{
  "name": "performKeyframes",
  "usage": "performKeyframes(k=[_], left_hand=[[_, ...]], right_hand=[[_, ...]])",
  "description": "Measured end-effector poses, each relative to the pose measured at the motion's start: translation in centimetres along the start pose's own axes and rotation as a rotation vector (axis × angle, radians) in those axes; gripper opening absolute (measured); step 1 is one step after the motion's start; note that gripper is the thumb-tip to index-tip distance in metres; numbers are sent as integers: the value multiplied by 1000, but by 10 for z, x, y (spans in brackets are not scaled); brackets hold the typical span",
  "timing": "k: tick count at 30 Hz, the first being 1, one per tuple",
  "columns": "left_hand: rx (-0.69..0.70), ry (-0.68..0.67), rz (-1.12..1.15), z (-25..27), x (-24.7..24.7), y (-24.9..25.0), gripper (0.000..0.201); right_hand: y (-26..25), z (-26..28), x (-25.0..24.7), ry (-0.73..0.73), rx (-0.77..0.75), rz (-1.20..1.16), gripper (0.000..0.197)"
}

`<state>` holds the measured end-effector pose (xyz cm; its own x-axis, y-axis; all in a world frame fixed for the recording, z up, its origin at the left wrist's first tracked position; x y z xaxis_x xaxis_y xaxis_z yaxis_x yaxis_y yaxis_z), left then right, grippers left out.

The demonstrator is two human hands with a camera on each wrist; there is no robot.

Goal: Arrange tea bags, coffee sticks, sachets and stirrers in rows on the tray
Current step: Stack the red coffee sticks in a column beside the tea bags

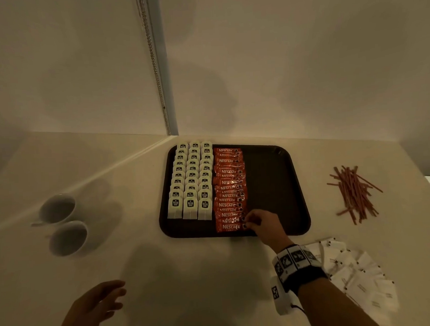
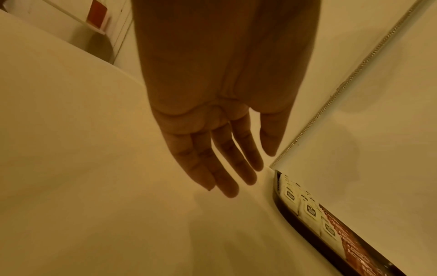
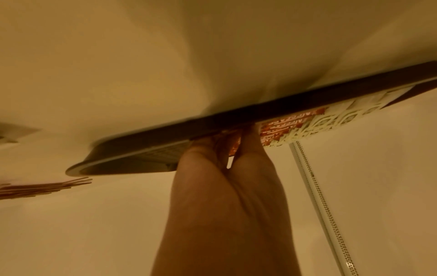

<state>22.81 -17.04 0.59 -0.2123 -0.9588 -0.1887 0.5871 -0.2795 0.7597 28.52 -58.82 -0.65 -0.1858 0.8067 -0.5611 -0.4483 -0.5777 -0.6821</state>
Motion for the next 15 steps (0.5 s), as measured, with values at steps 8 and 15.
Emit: performKeyframes(k=[8, 15], left_hand=[[-8, 2, -23, -1, -8, 1, 15], [24, -11, -51, -7, -13, -1, 15]], right_hand=[[9, 4, -3, 59, 97, 1, 38], [10, 1, -10, 66, 134, -40, 44]])
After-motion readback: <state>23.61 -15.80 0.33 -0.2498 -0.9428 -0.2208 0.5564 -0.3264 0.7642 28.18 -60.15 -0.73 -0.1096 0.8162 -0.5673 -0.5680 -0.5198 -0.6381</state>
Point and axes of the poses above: each hand's wrist, its own z-axis away from the middle knuckle, its own x-axis out of the palm, y = z × x, the point moved 6 cm from there along -z, towards the middle knuckle, and after that the axes turned 9 degrees about -y, right-handed, at the moved point
